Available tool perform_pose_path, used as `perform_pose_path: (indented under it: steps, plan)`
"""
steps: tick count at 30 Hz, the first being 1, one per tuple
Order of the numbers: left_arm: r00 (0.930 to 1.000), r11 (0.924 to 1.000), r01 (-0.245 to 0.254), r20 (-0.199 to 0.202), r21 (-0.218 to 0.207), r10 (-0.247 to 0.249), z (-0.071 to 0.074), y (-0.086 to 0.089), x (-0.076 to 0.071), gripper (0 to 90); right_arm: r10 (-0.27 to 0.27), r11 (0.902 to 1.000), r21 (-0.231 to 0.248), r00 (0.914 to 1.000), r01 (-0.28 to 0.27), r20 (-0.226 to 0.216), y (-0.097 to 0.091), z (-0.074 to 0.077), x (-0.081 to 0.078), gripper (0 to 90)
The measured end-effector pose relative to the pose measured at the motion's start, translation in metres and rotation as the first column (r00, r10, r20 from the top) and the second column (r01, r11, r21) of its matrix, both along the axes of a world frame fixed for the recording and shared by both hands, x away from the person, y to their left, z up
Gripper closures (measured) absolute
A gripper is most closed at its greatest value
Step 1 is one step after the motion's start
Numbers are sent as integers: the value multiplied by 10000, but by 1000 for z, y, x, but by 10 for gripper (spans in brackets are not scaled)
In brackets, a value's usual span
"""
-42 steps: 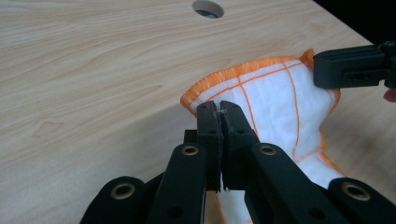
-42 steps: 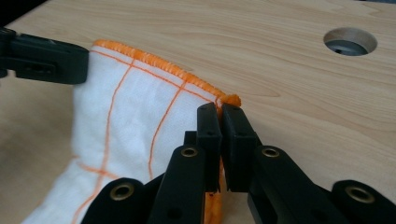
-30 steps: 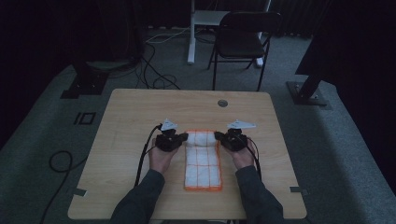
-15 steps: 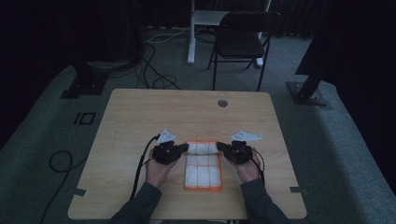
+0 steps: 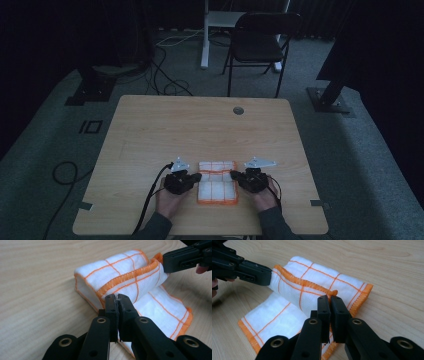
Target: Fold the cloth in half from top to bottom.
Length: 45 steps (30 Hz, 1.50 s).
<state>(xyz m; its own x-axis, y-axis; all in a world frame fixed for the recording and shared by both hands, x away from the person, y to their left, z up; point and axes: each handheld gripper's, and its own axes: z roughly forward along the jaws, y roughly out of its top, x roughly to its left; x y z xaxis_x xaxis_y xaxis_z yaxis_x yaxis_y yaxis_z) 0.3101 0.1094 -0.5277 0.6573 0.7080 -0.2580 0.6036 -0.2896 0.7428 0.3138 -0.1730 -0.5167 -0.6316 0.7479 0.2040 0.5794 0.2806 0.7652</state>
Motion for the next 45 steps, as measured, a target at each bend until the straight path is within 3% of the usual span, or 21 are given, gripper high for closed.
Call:
perform_pose_path:
  steps: [11, 18, 24, 30, 39, 45]
  plan:
    - [9998, 9997, 218, -34, 104, -217, -4, 3, -9, 826, 72, 10000, -41, 9998, -72, -189, -2, -6, -7, 866]
    - [9995, 9992, -244, 184, -322, 250, 6, 16, -9, 751, 90, 9999, -118, 9997, -93, -236, -2, -9, -11, 866]
    - [9986, 9971, -287, 416, -700, 317, 18, 10, -4, 694, 83, 9999, -129, 9998, -85, -205, -3, -9, -13, 865]
    - [9998, 9985, -83, 190, -539, 93, 11, 2, -8, 669, 74, 10000, -60, 9998, -75, -176, -7, -8, -18, 868]
    - [9999, 9990, -83, -145, -429, 77, 7, 9, -24, 634, 181, 9997, -150, 9997, -183, -177, -10, -9, -26, 846]
    - [9995, 9995, 60, -320, -304, -70, 2, 11, -31, 619, 298, 9987, -419, 9995, -304, -144, -9, -10, -32, 714]
